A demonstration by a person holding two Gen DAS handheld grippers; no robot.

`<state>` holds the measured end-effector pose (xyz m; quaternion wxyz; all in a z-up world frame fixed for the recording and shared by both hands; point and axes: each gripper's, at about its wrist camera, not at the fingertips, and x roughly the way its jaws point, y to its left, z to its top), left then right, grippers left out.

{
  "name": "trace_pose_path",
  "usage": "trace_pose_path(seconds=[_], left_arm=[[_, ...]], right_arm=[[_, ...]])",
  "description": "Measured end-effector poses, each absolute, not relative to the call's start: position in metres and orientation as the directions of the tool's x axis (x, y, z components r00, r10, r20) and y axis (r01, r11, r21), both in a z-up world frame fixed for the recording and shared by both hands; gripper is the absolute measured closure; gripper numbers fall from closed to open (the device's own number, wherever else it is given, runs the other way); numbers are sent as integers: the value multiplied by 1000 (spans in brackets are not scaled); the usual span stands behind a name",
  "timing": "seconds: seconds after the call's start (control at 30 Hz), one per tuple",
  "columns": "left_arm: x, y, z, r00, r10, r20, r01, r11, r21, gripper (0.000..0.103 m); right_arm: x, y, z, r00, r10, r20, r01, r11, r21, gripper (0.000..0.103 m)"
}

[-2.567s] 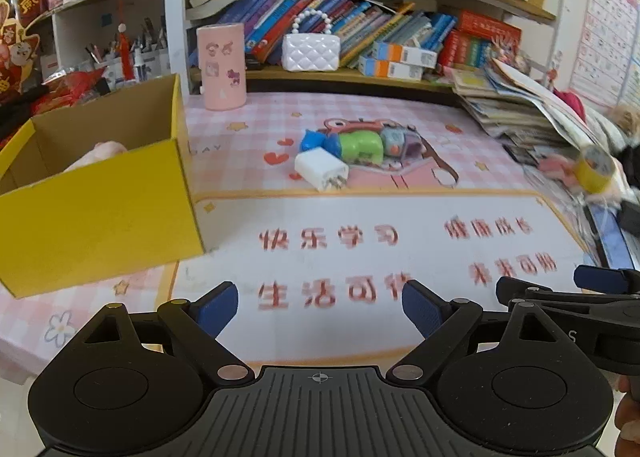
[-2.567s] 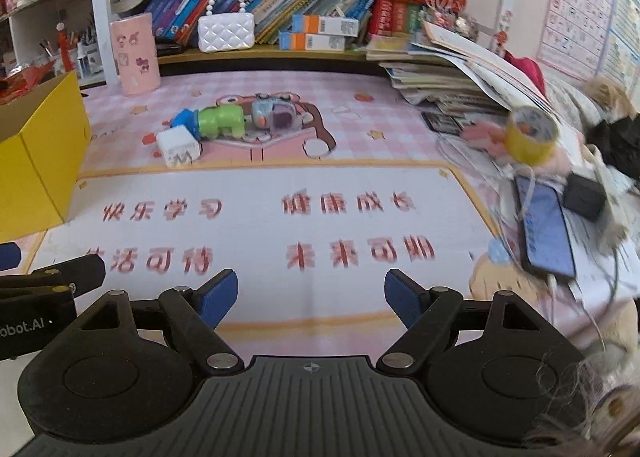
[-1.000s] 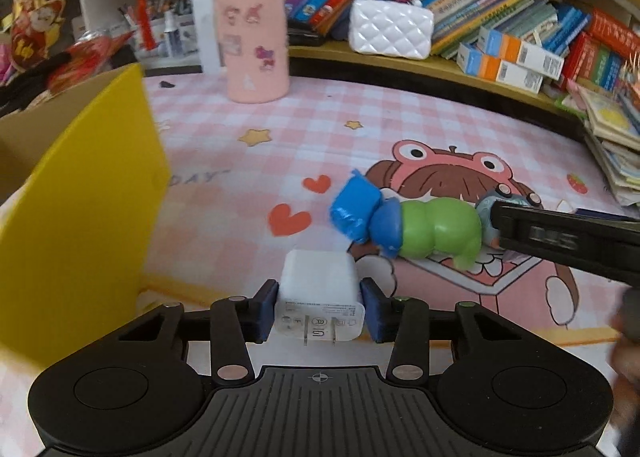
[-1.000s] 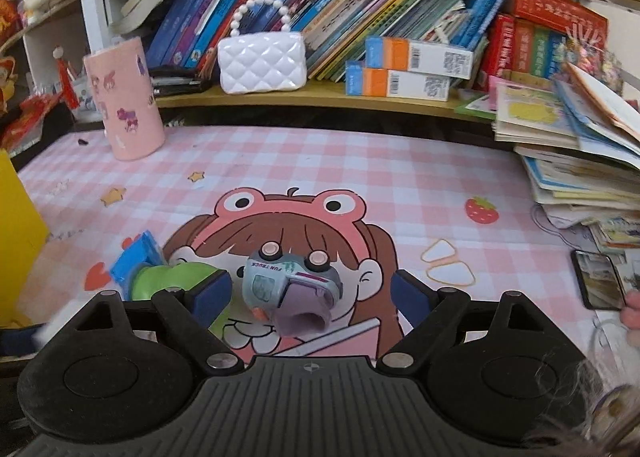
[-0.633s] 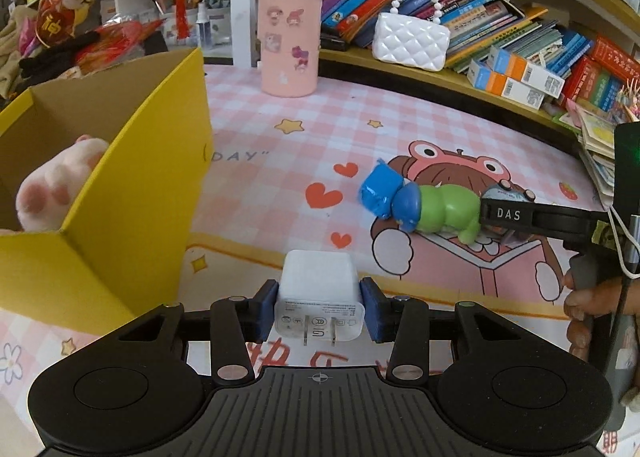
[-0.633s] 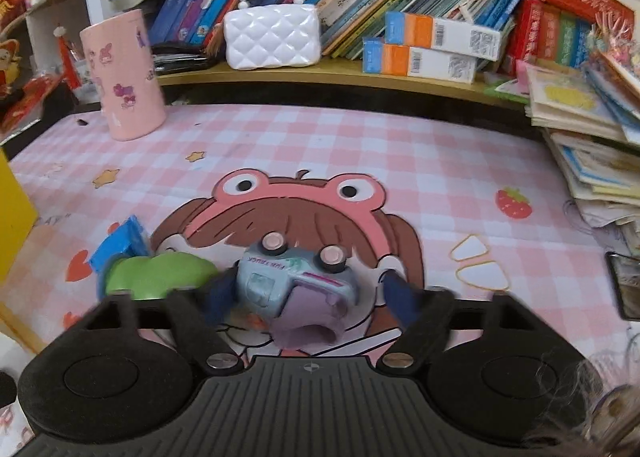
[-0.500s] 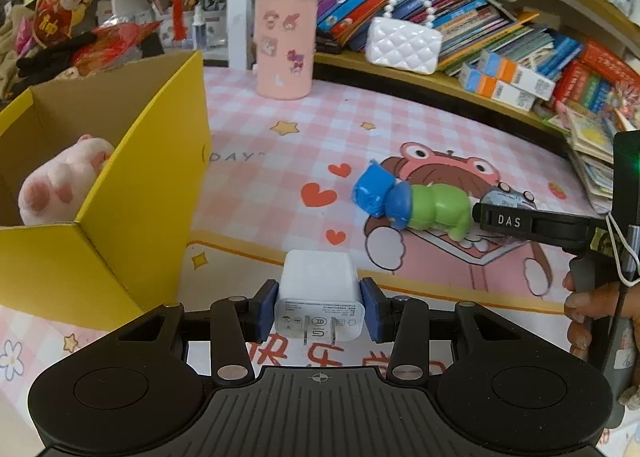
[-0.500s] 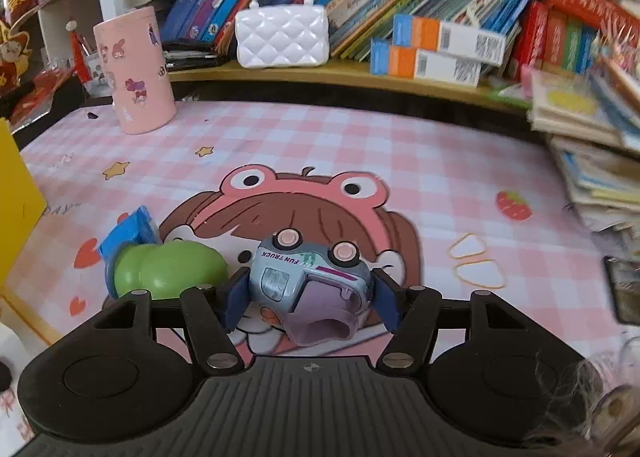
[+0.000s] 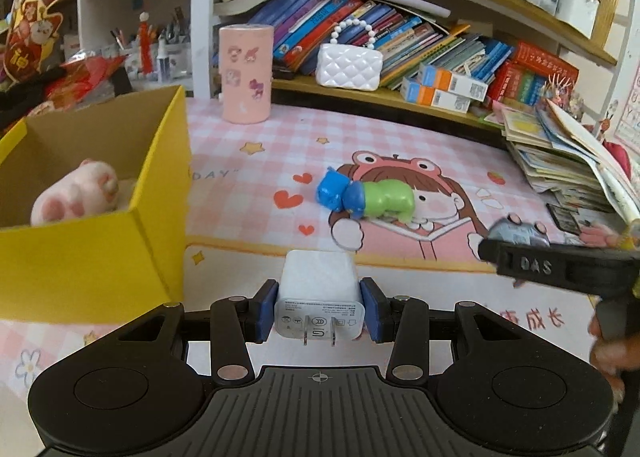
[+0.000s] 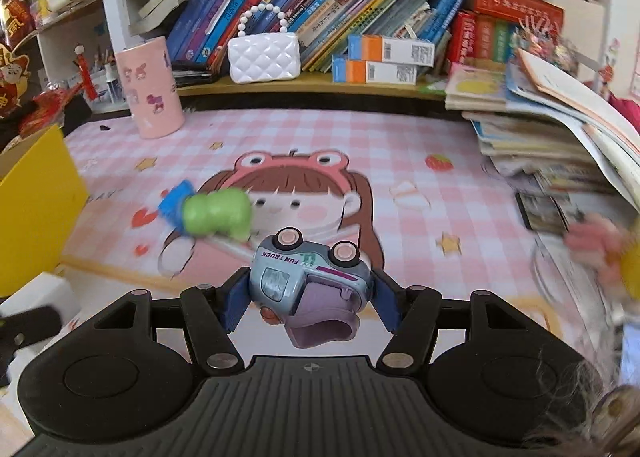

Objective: Organize objects
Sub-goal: 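Carry the charger plug and toy truck into the yellow box and release both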

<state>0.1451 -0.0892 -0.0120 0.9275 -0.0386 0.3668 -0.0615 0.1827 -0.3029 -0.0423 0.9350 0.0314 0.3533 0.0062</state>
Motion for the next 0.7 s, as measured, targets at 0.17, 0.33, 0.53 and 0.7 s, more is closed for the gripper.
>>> trace_pose_path(seconds=[0.17, 0.33, 0.53, 0.7], left_arm=[[124, -71, -17, 708, -153, -689, 71, 987, -146, 61], [105, -46, -18, 713, -146, -686, 40, 985, -169, 61], [79, -11, -16, 726, -121, -677, -6, 983, -182, 61], [55, 16, -15, 730, -88, -677, -32, 986, -163, 61]], right_arm=[[144, -281, -41, 730, 49, -681, 13, 996, 85, 43], [112, -245, -46, 723, 81, -686, -74, 996, 40, 43], [94, -199, -43, 717, 145, -682, -189, 982, 10, 43], [79, -166, -41, 706, 178, -686, -242, 970, 4, 43]])
